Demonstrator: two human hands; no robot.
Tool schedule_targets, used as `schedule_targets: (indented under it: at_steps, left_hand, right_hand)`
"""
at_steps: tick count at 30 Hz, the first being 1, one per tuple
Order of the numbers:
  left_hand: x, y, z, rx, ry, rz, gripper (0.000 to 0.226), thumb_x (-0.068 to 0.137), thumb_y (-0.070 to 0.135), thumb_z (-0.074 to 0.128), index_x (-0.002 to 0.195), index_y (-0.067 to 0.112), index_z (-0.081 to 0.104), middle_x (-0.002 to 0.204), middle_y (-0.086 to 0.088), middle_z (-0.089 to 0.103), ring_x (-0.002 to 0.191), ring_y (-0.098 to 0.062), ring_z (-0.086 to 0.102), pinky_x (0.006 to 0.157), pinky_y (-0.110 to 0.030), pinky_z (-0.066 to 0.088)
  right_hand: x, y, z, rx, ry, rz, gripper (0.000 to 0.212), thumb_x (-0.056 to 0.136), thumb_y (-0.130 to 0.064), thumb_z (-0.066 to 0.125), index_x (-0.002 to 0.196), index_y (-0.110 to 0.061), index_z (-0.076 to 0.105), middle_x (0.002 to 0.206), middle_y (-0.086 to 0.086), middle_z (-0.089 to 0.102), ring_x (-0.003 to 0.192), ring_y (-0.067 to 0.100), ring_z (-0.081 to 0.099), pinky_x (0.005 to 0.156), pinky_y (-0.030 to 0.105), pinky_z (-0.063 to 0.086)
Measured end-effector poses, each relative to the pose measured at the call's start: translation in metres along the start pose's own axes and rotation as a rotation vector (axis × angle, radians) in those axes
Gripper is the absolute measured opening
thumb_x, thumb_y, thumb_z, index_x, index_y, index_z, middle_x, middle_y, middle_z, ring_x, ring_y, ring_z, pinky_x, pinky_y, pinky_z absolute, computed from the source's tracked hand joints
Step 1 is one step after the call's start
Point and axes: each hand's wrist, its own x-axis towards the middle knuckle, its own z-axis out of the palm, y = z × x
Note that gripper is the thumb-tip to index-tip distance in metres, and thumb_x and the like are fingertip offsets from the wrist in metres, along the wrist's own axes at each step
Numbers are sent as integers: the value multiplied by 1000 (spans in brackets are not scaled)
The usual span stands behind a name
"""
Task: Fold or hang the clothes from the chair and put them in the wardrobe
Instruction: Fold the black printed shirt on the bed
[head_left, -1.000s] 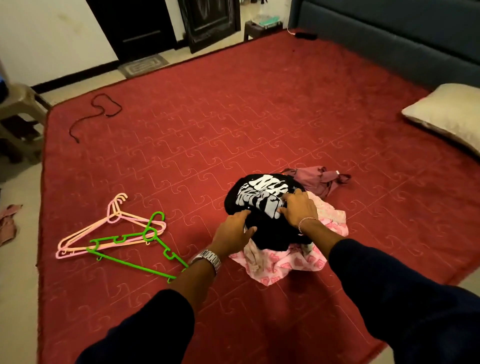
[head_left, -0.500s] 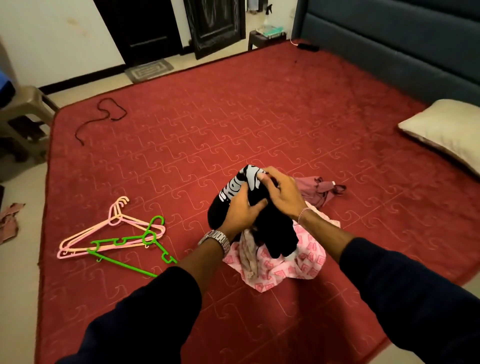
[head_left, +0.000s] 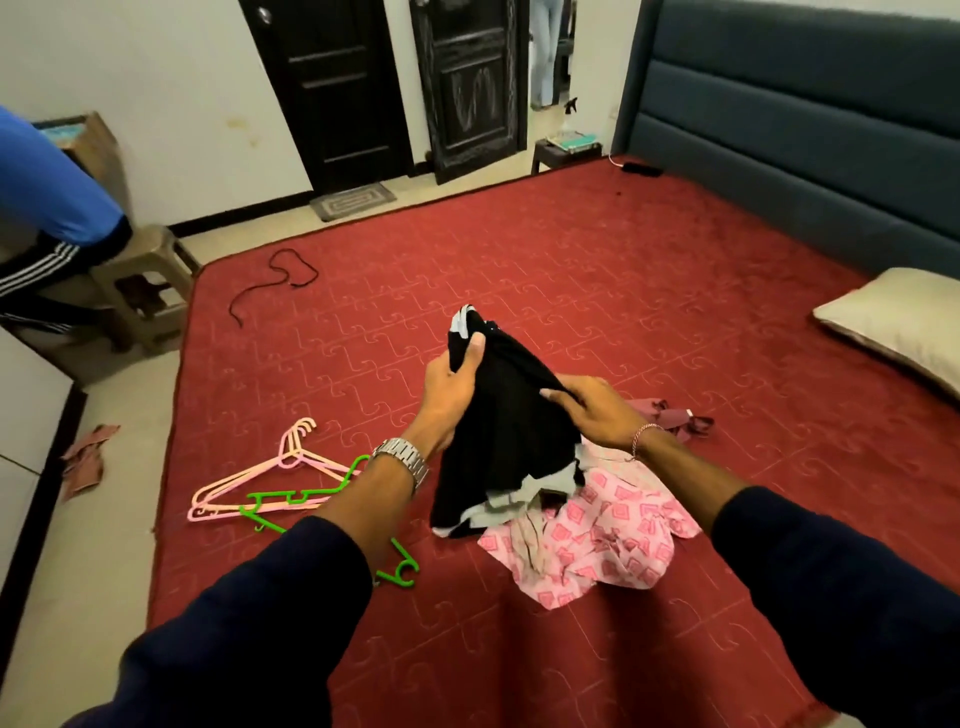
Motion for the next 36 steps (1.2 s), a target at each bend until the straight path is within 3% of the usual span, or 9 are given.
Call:
schedule_targets:
  at_steps: [7,13,16,19,22,29,32,33,36]
  left_hand:
    - [-21,40,-35,331,4,60,57,91,74,45,78,18,49,67,3,47,57,-12,44,50,-26,32]
    - [-54,57,-35,662,-231,470,130,47,75,86,151,31,21,152,4,30,138,-14,34,112,-32,33]
    - [-60,50,-24,888,-208,734,95,67,54,83,140,14,38,133,-5,46,123,-24,47,102,-36,44]
    - [-54,59,-29,696,-206,637,39,82,8,66,120,11,58,106,-4,68,95,-23,66,78,-39,52]
    - [-54,79,-39,448,-252,453,11,99,14,59,103,18,68,92,9,70,80,3,63,71,-24,50]
    - [-52,130,-37,324,-322,130,50,91,57,49,82,9,57,72,-10,50,69,-29,47,70,-42,36]
    - [-48,144,-35,339,-266,146,55,96,44,38,98,-4,65,90,-14,68,118,-25,33,83,-54,43]
    - [-49,148,-35,342,-259,156,52,97,41,35,97,-1,65,119,-23,61,115,-21,30,82,-53,43]
    - [-43,151,-33,298,-305,157,33,97,35,36,69,20,40,65,-5,33,57,-22,28,61,-39,24]
  right_hand:
    - [0,-40,-29,131,223,66,29,108,-20,39,124,-8,60,119,9,66,111,24,59,94,41,46]
    - [8,-98,-55,492,101,256,30,108,-26,42,110,-10,67,102,4,66,91,13,59,64,11,44]
    - [12,-120,-60,449,-36,344,41,104,-37,51,84,-4,64,77,6,65,65,16,59,52,17,45]
    - [16,-123,-68,410,-110,312,75,79,-68,69,108,1,69,99,14,75,88,29,73,81,39,58]
    - [11,-127,-90,20,-208,154,107,54,-74,81,140,-21,45,126,0,60,110,23,62,95,42,53]
    - [7,-111,-114,-413,-287,-103,30,100,-13,53,130,-17,56,117,11,59,106,27,52,99,42,40]
    - [3,-117,-133,-321,-362,-52,22,106,-19,47,124,-27,58,112,-3,62,103,19,57,94,34,43]
    - [4,-117,-138,-302,-353,-46,24,105,-16,47,120,-28,62,109,-7,66,99,18,61,90,33,47]
    - [9,-120,-151,-253,-224,-9,43,99,0,41,119,-28,68,85,-5,68,70,15,61,66,28,52]
